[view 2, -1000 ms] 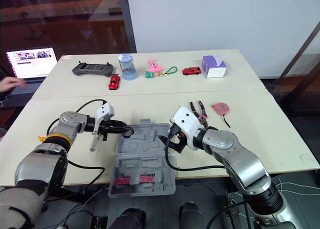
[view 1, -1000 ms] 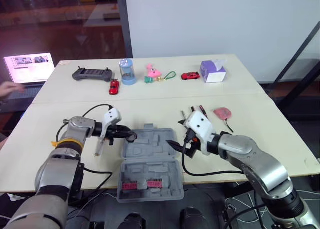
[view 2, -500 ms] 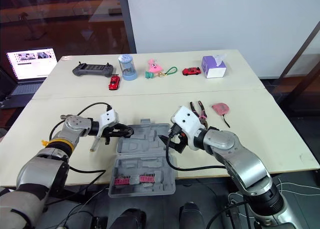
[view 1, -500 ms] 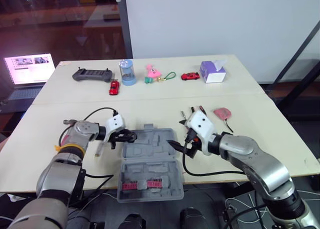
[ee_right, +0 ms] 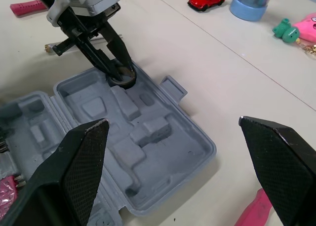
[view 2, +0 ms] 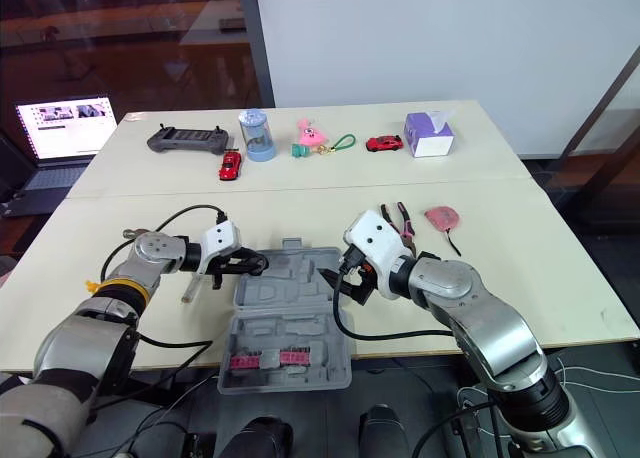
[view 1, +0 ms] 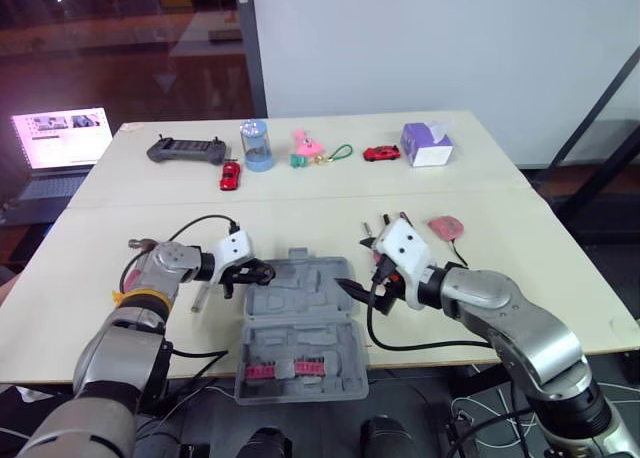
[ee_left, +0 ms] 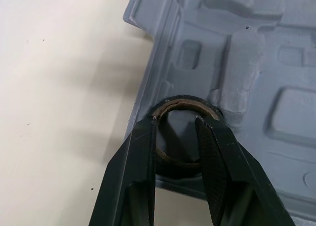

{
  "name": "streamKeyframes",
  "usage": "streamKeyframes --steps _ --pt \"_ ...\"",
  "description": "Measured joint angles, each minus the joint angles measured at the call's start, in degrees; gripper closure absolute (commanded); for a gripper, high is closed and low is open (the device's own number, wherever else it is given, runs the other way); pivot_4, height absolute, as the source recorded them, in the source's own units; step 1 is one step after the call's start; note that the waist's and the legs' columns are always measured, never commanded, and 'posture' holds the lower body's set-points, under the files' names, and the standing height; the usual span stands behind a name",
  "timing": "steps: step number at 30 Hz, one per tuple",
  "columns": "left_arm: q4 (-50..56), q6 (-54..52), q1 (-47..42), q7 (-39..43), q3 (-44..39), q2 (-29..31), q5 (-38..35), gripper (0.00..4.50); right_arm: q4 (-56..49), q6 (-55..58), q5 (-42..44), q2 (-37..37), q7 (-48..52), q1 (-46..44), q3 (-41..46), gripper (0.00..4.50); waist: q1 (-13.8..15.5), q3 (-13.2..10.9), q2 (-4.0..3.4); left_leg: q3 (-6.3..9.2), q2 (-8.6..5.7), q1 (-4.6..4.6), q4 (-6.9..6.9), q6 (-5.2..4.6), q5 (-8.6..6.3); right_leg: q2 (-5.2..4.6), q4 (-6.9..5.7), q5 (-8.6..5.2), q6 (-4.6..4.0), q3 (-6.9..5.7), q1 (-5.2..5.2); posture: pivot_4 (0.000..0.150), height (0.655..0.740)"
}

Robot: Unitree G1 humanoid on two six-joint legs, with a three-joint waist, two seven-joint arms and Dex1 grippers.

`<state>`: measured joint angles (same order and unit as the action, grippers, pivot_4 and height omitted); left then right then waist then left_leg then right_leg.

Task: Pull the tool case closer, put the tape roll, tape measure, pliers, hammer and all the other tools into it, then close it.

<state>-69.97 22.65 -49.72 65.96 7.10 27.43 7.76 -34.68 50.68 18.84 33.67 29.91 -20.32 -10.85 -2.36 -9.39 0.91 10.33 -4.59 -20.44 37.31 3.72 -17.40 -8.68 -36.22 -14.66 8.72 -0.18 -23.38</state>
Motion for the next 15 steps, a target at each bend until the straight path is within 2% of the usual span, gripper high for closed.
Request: streamKeyframes --steps 9,15 --pt "9.9 -12.8 -1.2 9.9 -6.8 5.1 -9.8 3.17 1.0 -1.6 0.0 1.1 1.6 0.8 1.1 0.00 -0.2 0.0 0.04 0.02 0.00 -0.10 -0.02 0.01 0.00 0.01 0.02 0.00 0.00 0.00 -0.10 0.150 0.7400" --pt "16.4 -17.6 3.9 10.2 -8.1 7.3 -12.0 3.17 2.6 -2.9 0.0 1.1 2.5 0.7 1.3 0.00 -0.2 0.0 0.04 0.03 0.01 -0.09 -0.05 0.01 0.01 0.00 0.03 0.00 0.00 0.00 -0.10 0.150 0.7400"
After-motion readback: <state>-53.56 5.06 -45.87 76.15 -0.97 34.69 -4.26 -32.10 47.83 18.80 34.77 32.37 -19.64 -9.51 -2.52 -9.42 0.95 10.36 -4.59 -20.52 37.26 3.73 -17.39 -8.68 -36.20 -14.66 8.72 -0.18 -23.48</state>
